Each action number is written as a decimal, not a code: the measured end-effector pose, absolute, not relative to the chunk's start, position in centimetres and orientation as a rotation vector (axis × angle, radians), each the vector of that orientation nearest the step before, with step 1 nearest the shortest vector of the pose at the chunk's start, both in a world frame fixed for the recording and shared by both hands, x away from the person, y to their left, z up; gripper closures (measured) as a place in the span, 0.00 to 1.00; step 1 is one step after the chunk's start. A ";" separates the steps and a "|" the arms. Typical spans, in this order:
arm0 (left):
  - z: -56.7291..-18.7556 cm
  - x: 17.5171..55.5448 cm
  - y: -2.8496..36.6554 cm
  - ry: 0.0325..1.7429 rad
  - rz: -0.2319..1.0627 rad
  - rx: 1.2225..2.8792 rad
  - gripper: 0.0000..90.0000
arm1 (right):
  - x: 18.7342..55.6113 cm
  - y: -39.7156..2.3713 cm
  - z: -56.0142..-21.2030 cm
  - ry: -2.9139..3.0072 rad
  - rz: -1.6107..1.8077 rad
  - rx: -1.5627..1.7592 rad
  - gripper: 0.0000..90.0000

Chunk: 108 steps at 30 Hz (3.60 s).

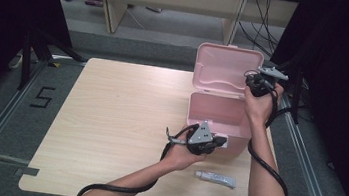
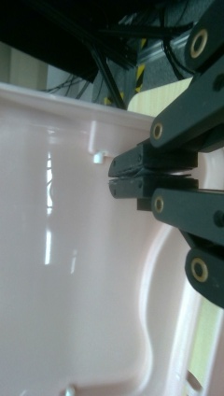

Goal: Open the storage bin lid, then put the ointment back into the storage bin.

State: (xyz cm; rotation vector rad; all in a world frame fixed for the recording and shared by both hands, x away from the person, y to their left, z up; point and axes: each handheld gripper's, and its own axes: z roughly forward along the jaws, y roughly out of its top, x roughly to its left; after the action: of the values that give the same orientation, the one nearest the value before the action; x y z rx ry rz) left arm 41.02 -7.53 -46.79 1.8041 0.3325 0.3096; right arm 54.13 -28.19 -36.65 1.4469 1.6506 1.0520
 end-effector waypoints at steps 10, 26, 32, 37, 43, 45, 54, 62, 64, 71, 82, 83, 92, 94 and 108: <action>-46.8 41.0 -7.5 0.354 0.290 1.795 1.00 | 50.8 -29.4 -36.3 1.705 1.095 1.430 0.97; -46.8 41.1 -7.5 0.370 0.269 1.798 1.00 | 43.3 -29.7 -36.8 1.861 1.177 1.381 0.95; -46.7 41.1 -7.5 0.372 0.261 1.802 1.00 | 41.2 -30.1 -37.1 1.929 1.173 1.361 0.92; -46.7 41.2 -7.4 0.382 0.254 1.806 1.00 | 39.3 -30.4 -37.6 1.996 1.182 1.352 0.91; -46.7 41.2 -7.5 0.378 0.254 1.808 1.00 | 36.4 -30.6 -38.6 2.065 1.161 1.376 0.90; -46.7 41.2 -7.5 0.381 0.252 1.807 1.00 | 35.5 -30.8 -38.9 2.109 1.123 1.383 0.90; -46.6 41.3 -7.5 0.387 0.245 1.803 1.00 | 33.5 -31.0 -42.1 2.312 1.008 1.435 0.86; -46.4 41.0 -7.5 0.370 0.250 1.780 0.99 | 33.7 -30.5 -44.2 2.385 0.956 1.425 0.81; -46.2 40.9 -7.4 0.356 0.253 1.773 0.99 | 33.4 -30.3 -44.0 2.417 0.930 1.464 0.80; -44.9 40.2 -6.0 0.355 0.270 1.766 0.96 | 33.6 -29.8 -44.5 2.442 0.938 1.425 0.78; -43.5 40.1 0.8 0.457 0.306 1.749 0.78 | 33.8 -29.5 -44.9 2.572 0.887 1.268 0.71; -43.4 40.2 1.2 0.465 0.310 1.747 0.76 | 33.9 -29.6 -44.8 2.573 0.891 1.244 0.71; -43.0 40.0 4.6 0.534 0.356 1.726 0.61 | 33.6 -28.7 -44.5 2.649 0.856 1.180 0.67; -43.1 39.9 5.4 0.544 0.368 1.724 0.58 | 33.9 -28.3 -44.5 2.699 0.819 1.097 0.66; -44.4 39.4 8.0 0.589 0.391 1.752 0.53 | 35.8 -26.7 -44.0 2.885 0.620 0.860 0.65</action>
State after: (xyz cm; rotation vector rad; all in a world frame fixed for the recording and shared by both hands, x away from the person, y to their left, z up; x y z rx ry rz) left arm 39.36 8.00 -44.37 1.7522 0.5894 0.3911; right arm 35.85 -26.67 -44.03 0.8595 2.8847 0.6202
